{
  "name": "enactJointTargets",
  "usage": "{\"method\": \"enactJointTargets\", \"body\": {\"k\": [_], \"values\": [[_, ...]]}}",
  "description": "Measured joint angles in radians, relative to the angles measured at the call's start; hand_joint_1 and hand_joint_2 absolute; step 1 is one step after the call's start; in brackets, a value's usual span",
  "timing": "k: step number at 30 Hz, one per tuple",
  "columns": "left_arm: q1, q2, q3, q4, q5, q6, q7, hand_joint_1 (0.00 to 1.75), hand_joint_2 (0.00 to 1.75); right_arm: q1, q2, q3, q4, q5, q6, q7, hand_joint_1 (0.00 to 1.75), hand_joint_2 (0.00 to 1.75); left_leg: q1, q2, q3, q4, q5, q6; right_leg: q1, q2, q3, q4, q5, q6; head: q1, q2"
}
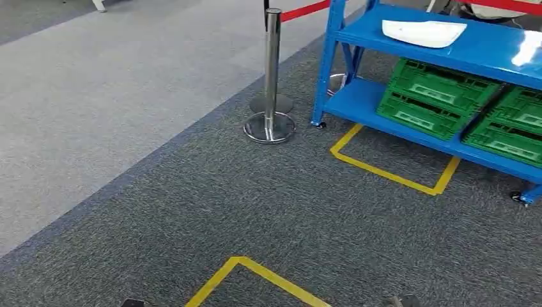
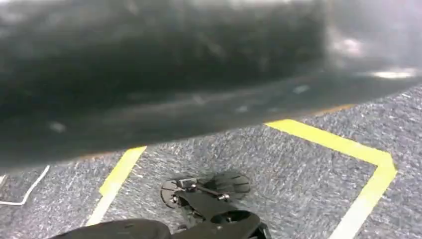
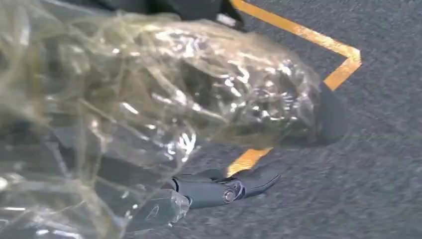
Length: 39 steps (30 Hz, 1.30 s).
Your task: Take the parts from the cabinet and place them on the table.
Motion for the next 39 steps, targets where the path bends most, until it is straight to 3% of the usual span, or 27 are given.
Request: {"method": "enactJointTargets", "body": {"k": [2,4,5,7,9,10,11,14,15,16,17,18,20,21,23,24,25,26,27,30,31,32,33,35,36,37,39], "values": [[-0.006,0.001,0.0,0.0,-0.003,-0.002,-0.003,0.0,0.0,0.001,0.003,-0.005,0.0,-0.005,0.0,0.001,0.0,0.0,0.006,-0.081,-0.023,0.078,-0.059,-0.011,-0.002,0.018,-0.002,0.0,0.003,-0.008,-0.008,0.0],[-0.006,0.001,0.0,0.0,-0.012,-0.004,-0.004,0.0,0.0,-0.006,0.004,-0.008,0.0,-0.005,0.0,0.001,0.0,0.0,0.007,-0.103,-0.096,0.239,-0.137,-0.014,0.0,0.042,-0.005,0.0,0.005,-0.013,-0.01,0.0],[-0.006,0.001,-0.001,0.0,-0.015,-0.004,-0.003,0.0,0.0,-0.007,0.004,-0.009,0.0,-0.004,0.0,0.003,0.0,0.0,0.007,-0.106,-0.127,0.302,-0.155,-0.013,0.002,0.056,-0.006,0.0,0.005,-0.014,-0.011,0.0],[-0.01,0.001,-0.003,0.0,-0.023,-0.005,-0.002,0.0,0.0,-0.007,0.005,-0.01,0.0,-0.002,0.0,0.004,0.0,0.0,0.006,-0.109,-0.128,0.287,-0.113,-0.003,0.008,0.082,-0.005,0.001,0.007,-0.016,-0.011,0.0],[-0.022,0.001,-0.005,0.0,-0.03,-0.005,0.001,0.0,0.0,-0.014,0.006,-0.01,0.0,-0.003,0.001,-0.003,0.0,0.0,0.001,-0.129,-0.061,0.131,-0.012,0.017,0.013,0.11,-0.003,0.001,0.009,-0.016,-0.011,0.0],[-0.029,0.002,-0.006,0.0,-0.033,-0.005,0.001,0.0,0.0,-0.02,0.008,-0.011,0.0,-0.003,0.001,-0.007,0.0,0.0,-0.003,-0.173,-0.027,0.053,0.023,0.031,0.012,0.121,-0.003,0.0,0.011,-0.015,-0.011,0.0],[-0.035,0.005,-0.009,0.0,-0.034,-0.005,0.003,0.0,0.0,-0.027,0.016,-0.011,-0.001,-0.002,0.001,-0.01,0.0,0.0,0.001,-0.21,-0.018,0.03,0.012,0.045,0.017,0.129,-0.008,0.004,0.012,-0.01,-0.007,0.0],[-0.044,0.004,-0.012,0.0,-0.036,-0.005,0.005,0.0,0.0,-0.034,0.014,-0.011,0.0,-0.003,0.001,-0.012,0.0,0.0,-0.005,-0.186,-0.014,0.012,0.01,0.039,0.002,0.166,-0.023,-0.002,0.023,0.009,-0.013,0.0],[-0.047,0.002,-0.015,0.0,-0.036,-0.005,0.005,0.0,0.0,-0.032,0.014,-0.011,0.0,-0.003,0.001,-0.012,0.0,0.0,0.002,-0.174,-0.01,-0.005,0.019,0.039,0.008,0.177,-0.031,-0.005,0.026,0.017,-0.01,0.0],[-0.049,-0.002,-0.019,0.0,-0.036,-0.005,0.005,0.0,0.0,-0.029,0.013,-0.011,0.001,-0.003,0.001,-0.012,0.0,0.0,0.006,-0.155,-0.003,-0.018,0.028,0.035,0.01,0.137,-0.037,0.01,0.015,0.017,-0.011,0.0],[-0.049,0.0,-0.02,0.0,-0.036,-0.005,0.005,0.0,0.0,-0.033,0.013,-0.011,0.001,-0.002,0.002,-0.012,0.0,0.0,0.007,-0.146,-0.003,-0.023,0.029,0.041,0.011,0.086,-0.06,0.053,-0.019,0.02,0.002,0.0],[-0.047,0.0,-0.02,0.0,-0.036,-0.005,0.005,0.0,0.0,-0.039,0.013,-0.011,0.001,-0.002,0.002,-0.013,0.0,0.0,0.006,-0.129,-0.004,-0.023,0.029,0.042,0.009,0.057,-0.096,0.128,-0.061,0.026,0.003,0.0],[-0.044,0.0,-0.021,0.0,-0.036,-0.005,0.006,0.0,0.0,-0.042,0.013,-0.011,0.001,-0.002,0.002,-0.013,0.0,0.0,0.003,-0.097,-0.005,-0.022,0.027,0.042,0.002,0.037,-0.167,0.278,-0.121,0.036,0.002,0.0],[-0.045,0.0,-0.023,0.0,-0.036,-0.005,0.007,0.0,0.0,-0.04,0.013,-0.011,0.001,-0.003,0.002,-0.013,0.0,0.0,0.003,-0.085,-0.005,-0.022,0.027,0.042,-0.001,0.035,-0.176,0.302,-0.121,0.04,0.002,0.0],[-0.046,-0.002,-0.026,0.0,-0.036,-0.004,0.008,0.0,0.0,-0.038,0.013,-0.011,0.001,-0.005,0.001,-0.013,0.0,0.0,0.005,-0.062,-0.003,-0.021,0.024,0.037,-0.006,0.027,-0.127,0.217,-0.062,0.046,0.003,0.0],[-0.047,-0.003,-0.026,0.0,-0.034,-0.004,0.01,0.0,0.0,-0.039,0.013,-0.012,0.001,-0.006,0.0,-0.013,0.0,0.0,0.006,-0.05,0.0,-0.019,0.02,0.031,-0.008,0.01,-0.072,0.118,-0.017,0.048,0.003,0.0],[-0.048,-0.004,-0.026,0.0,-0.032,-0.003,0.011,0.0,0.0,-0.041,0.011,-0.013,0.001,-0.008,0.0,-0.013,0.0,0.0,0.006,-0.04,0.003,-0.015,0.016,0.025,-0.008,-0.024,-0.021,0.032,0.014,0.049,0.003,0.0],[-0.048,-0.003,-0.026,0.0,-0.031,-0.002,0.015,0.0,0.0,-0.047,0.011,-0.015,0.001,-0.01,0.0,-0.013,0.0,0.0,-0.003,-0.032,0.002,-0.01,0.009,0.016,0.004,-0.053,-0.001,-0.003,-0.006,0.045,0.005,0.0],[-0.048,-0.003,-0.026,0.0,-0.03,-0.001,0.016,0.0,0.0,-0.048,0.011,-0.019,0.001,-0.012,0.0,-0.013,0.0,0.0,-0.005,-0.023,0.002,-0.006,0.007,0.012,-0.001,-0.033,0.0,-0.004,0.002,0.027,0.001,0.0],[-0.053,-0.004,-0.027,0.0,-0.031,0.001,0.019,0.0,0.0,-0.038,0.01,-0.021,0.003,-0.018,0.0,-0.012,0.0,0.0,-0.003,0.001,0.008,-0.007,0.007,0.002,0.003,-0.007,-0.007,0.0,0.002,0.01,0.0,0.0],[-0.054,-0.003,-0.028,0.0,-0.032,0.001,0.02,0.0,0.0,-0.037,0.009,-0.021,0.004,-0.02,0.0,-0.012,0.0,0.0,0.002,-0.016,0.008,-0.001,-0.005,-0.008,-0.004,0.002,-0.005,-0.004,0.007,0.0,-0.001,0.0],[-0.054,-0.004,-0.028,0.0,-0.034,0.0,0.021,0.0,0.0,-0.04,0.009,-0.021,0.004,-0.022,0.001,-0.012,0.0,0.0,0.004,-0.061,-0.002,0.028,-0.032,-0.012,-0.005,0.011,-0.006,-0.003,0.008,-0.004,-0.005,0.0],[-0.053,-0.004,-0.029,0.0,-0.036,-0.001,0.023,0.0,0.0,-0.043,0.009,-0.022,0.004,-0.023,0.001,-0.012,0.0,0.0,0.006,-0.086,-0.029,0.09,-0.072,-0.015,-0.005,0.021,-0.007,-0.003,0.009,-0.008,-0.007,0.0],[-0.047,-0.005,-0.031,0.0,-0.042,-0.002,0.031,0.0,0.0,-0.045,0.009,-0.022,0.005,-0.023,0.001,-0.012,0.0,0.0,0.007,-0.106,-0.112,0.267,-0.148,-0.017,-0.003,0.047,-0.011,-0.003,0.011,-0.013,-0.008,0.0],[-0.044,-0.006,-0.033,0.0,-0.043,-0.003,0.032,0.0,0.0,-0.043,0.009,-0.022,0.006,-0.023,0.002,-0.012,0.0,0.0,0.007,-0.107,-0.136,0.312,-0.153,-0.015,-0.001,0.06,-0.011,-0.003,0.011,-0.014,-0.008,0.0],[-0.043,-0.007,-0.034,0.0,-0.044,-0.004,0.033,0.0,0.0,-0.041,0.009,-0.022,0.007,-0.023,0.002,-0.012,0.0,0.0,0.007,-0.109,-0.135,0.305,-0.131,-0.012,0.0,0.073,-0.01,-0.002,0.012,-0.014,-0.008,0.0],[-0.044,-0.007,-0.036,0.0,-0.045,-0.004,0.034,0.0,0.0,-0.042,0.009,-0.022,0.007,-0.023,0.002,-0.012,0.0,0.0,0.006,-0.118,-0.086,0.186,-0.043,0.0,0.002,0.096,-0.009,-0.002,0.013,-0.013,-0.008,0.0]]}}
